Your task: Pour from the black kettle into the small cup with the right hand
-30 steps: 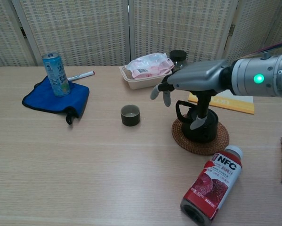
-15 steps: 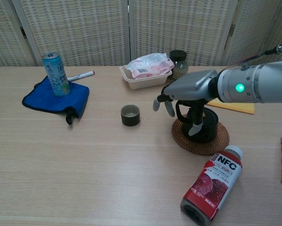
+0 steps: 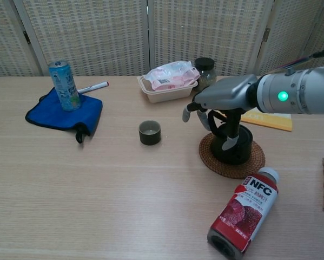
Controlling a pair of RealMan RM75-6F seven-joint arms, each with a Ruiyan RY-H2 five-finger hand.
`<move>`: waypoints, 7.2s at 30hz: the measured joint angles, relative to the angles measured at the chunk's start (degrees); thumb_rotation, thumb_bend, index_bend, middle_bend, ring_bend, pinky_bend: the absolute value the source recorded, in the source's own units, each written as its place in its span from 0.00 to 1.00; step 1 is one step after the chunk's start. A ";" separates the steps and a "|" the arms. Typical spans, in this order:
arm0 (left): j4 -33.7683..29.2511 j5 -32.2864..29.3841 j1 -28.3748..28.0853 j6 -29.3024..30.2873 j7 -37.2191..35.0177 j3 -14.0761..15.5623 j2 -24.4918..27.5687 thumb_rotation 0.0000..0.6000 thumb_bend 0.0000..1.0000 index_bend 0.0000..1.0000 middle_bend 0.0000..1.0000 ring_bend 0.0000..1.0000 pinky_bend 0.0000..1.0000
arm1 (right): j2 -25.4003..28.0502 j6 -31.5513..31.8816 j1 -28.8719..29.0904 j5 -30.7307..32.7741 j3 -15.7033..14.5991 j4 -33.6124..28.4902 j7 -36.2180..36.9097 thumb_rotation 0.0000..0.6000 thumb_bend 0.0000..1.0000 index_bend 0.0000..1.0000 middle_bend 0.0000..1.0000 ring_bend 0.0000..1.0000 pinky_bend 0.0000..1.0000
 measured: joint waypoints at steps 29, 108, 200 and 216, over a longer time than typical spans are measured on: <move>-0.32 1.36 -0.30 0.18 -0.24 0.07 -0.44 1.00 0.00 0.25 0.08 0.15 0.10 | 11.40 10.70 -9.29 -6.71 -3.68 -9.37 3.65 1.00 0.00 0.20 0.32 0.06 0.00; 0.79 0.88 1.79 1.16 -3.32 0.76 -0.02 1.00 0.00 0.25 0.08 0.15 0.10 | -0.61 17.27 -20.59 -23.26 -3.36 -0.80 -2.99 1.00 0.00 0.17 0.11 0.00 0.00; 1.37 1.21 2.08 -0.65 -11.08 1.35 1.10 0.57 0.00 0.26 0.08 0.14 0.09 | -4.54 13.17 -22.78 -26.49 2.10 6.78 9.61 0.42 0.00 0.44 0.45 0.34 0.00; 2.16 1.03 2.27 -0.67 -11.65 1.38 0.75 0.57 0.00 0.26 0.08 0.14 0.09 | -4.91 12.01 -22.96 -25.25 1.08 7.40 7.29 0.42 0.00 0.45 0.46 0.35 0.00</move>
